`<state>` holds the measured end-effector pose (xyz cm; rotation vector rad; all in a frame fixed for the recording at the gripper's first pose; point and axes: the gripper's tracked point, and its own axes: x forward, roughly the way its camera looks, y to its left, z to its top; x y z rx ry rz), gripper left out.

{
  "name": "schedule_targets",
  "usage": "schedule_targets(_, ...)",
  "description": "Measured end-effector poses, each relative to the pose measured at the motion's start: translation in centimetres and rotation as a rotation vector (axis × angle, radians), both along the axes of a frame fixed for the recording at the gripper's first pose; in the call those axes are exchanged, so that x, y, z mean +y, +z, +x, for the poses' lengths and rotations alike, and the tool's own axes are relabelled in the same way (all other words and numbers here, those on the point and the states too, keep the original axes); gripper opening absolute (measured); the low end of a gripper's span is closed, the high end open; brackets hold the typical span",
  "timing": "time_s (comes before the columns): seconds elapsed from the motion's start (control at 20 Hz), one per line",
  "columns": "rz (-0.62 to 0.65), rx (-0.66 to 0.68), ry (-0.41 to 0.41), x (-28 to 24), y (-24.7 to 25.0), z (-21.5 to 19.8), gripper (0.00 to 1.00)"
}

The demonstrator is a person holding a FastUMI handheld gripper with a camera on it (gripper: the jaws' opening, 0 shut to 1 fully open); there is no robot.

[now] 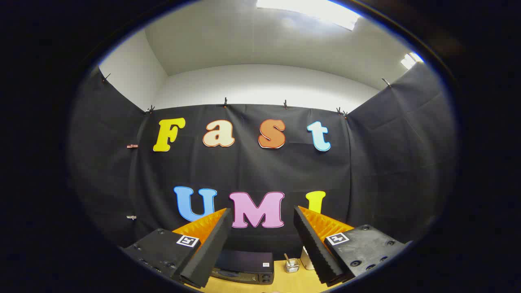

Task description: Open the toaster oven, put the food inside, and close the toaster oven door.

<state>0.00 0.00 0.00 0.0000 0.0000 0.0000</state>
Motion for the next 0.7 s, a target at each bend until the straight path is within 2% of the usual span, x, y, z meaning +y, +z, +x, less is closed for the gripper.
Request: schedule_targets(0.7,-0.012,-0.013,-0.020,-0.34,-0.30,-0.03,0.97)
